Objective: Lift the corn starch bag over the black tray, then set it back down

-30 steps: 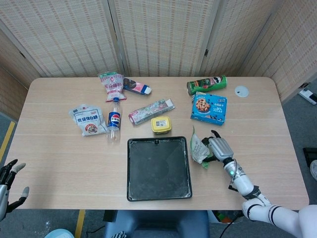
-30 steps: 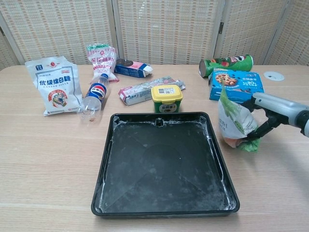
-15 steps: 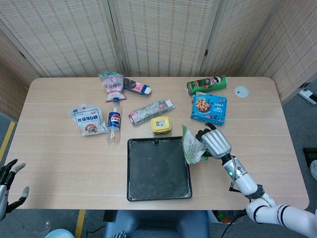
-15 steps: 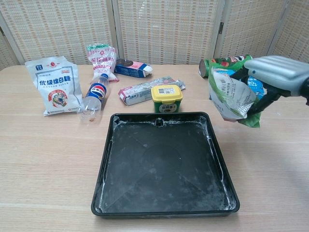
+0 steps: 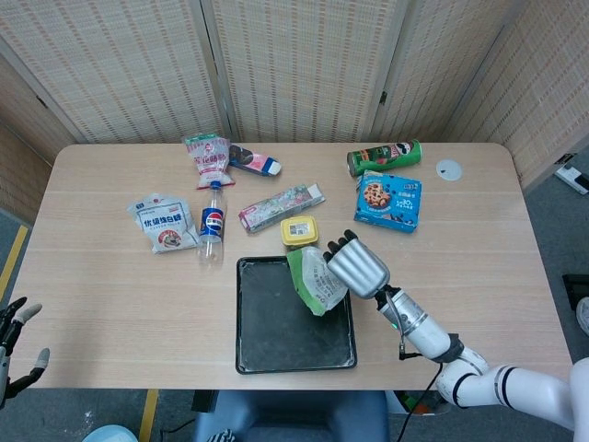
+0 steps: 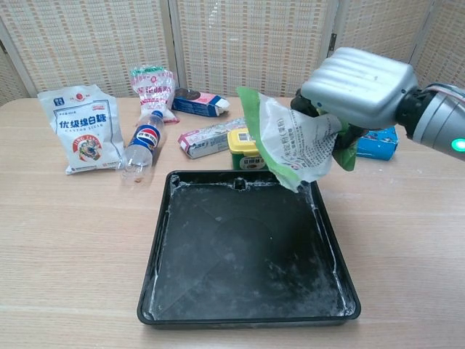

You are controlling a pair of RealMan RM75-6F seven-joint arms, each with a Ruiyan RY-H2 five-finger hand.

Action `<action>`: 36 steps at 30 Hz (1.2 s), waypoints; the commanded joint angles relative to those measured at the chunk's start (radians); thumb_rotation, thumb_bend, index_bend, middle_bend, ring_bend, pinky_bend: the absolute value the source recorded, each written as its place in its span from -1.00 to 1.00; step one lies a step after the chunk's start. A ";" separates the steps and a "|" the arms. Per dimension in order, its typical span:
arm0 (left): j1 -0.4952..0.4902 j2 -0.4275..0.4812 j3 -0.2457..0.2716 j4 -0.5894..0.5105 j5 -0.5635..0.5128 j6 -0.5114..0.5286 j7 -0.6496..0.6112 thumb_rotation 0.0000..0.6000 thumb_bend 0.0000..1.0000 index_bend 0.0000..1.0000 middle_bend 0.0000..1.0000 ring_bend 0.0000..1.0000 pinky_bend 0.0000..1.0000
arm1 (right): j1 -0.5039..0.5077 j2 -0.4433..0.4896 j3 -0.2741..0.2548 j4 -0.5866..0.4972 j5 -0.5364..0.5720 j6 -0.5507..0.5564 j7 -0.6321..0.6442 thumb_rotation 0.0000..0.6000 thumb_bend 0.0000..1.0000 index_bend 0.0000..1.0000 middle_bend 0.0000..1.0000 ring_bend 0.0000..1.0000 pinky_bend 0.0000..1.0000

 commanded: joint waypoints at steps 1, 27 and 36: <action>-0.001 -0.001 -0.001 0.002 0.001 0.000 -0.002 1.00 -0.12 -0.58 -0.74 -0.71 -0.96 | 0.030 -0.028 -0.015 0.030 -0.057 0.010 -0.096 1.00 -0.04 0.17 0.08 0.25 -0.07; -0.006 -0.010 0.000 0.010 -0.005 -0.016 0.006 1.00 -0.12 -0.59 -0.74 -0.71 -0.96 | 0.022 -0.131 -0.061 0.228 -0.149 0.067 -0.331 1.00 -0.01 0.29 0.19 0.43 0.02; -0.005 -0.009 0.003 0.008 -0.007 -0.019 0.005 1.00 -0.12 -0.59 -0.74 -0.71 -0.96 | 0.003 -0.178 -0.036 0.256 -0.116 0.101 -0.341 1.00 -0.01 0.32 0.24 0.63 0.19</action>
